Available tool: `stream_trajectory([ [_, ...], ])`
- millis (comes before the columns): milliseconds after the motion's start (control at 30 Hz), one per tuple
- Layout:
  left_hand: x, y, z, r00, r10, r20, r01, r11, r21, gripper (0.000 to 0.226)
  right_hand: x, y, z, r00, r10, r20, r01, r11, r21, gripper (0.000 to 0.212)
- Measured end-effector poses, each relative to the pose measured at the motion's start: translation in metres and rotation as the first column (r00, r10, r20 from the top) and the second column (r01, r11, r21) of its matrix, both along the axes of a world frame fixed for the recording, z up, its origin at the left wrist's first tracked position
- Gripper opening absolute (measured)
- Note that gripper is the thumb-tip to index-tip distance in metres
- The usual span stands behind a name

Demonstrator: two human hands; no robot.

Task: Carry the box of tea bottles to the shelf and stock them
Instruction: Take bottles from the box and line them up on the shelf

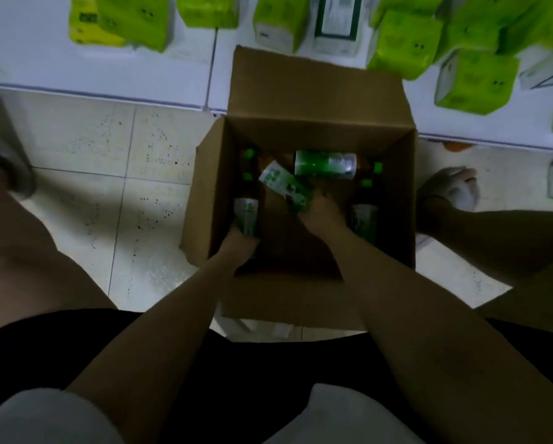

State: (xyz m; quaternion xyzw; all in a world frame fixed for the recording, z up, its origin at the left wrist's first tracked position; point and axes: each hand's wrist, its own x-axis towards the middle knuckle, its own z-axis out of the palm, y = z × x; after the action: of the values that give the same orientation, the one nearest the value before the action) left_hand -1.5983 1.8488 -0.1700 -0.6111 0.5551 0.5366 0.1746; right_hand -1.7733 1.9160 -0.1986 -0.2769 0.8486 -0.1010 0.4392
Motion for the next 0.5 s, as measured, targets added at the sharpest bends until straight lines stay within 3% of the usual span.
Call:
stream_trajectory([
  [167, -0.002, 0.006, -0.016, 0.979, -0.142, 0.148, 0.16, 0.98, -0.12, 0.055, -0.015, -0.026, -0.024, 1.0, -0.023, 0.005, 0.023, 0.999, 0.043, 0.075],
  [267, -0.001, 0.014, -0.022, 0.95, -0.219, 0.223, 0.261, 0.948, -0.183, 0.063, -0.016, -0.038, -0.038, 0.994, -0.042, 0.097, 0.035, 0.997, 0.068, 0.075],
  [333, -0.005, 0.013, -0.023, 0.928, -0.272, 0.254, 0.32, 0.932, -0.17, 0.069, -0.013, -0.039, -0.044, 0.997, -0.037, 0.063, 0.032, 0.996, 0.082, 0.075],
  [433, -0.009, 0.009, -0.026, 0.933, -0.227, 0.279, 0.272, 0.953, -0.134, 0.073, -0.006, -0.03, -0.043, 0.99, 0.14, 0.0, -0.137, 0.967, 0.212, 0.08],
  [500, -0.011, 0.01, -0.029, 0.925, -0.225, 0.307, 0.277, 0.951, -0.138, 0.073, 0.003, -0.019, -0.037, 0.98, 0.188, 0.067, -0.2, 0.934, 0.295, 0.081],
])
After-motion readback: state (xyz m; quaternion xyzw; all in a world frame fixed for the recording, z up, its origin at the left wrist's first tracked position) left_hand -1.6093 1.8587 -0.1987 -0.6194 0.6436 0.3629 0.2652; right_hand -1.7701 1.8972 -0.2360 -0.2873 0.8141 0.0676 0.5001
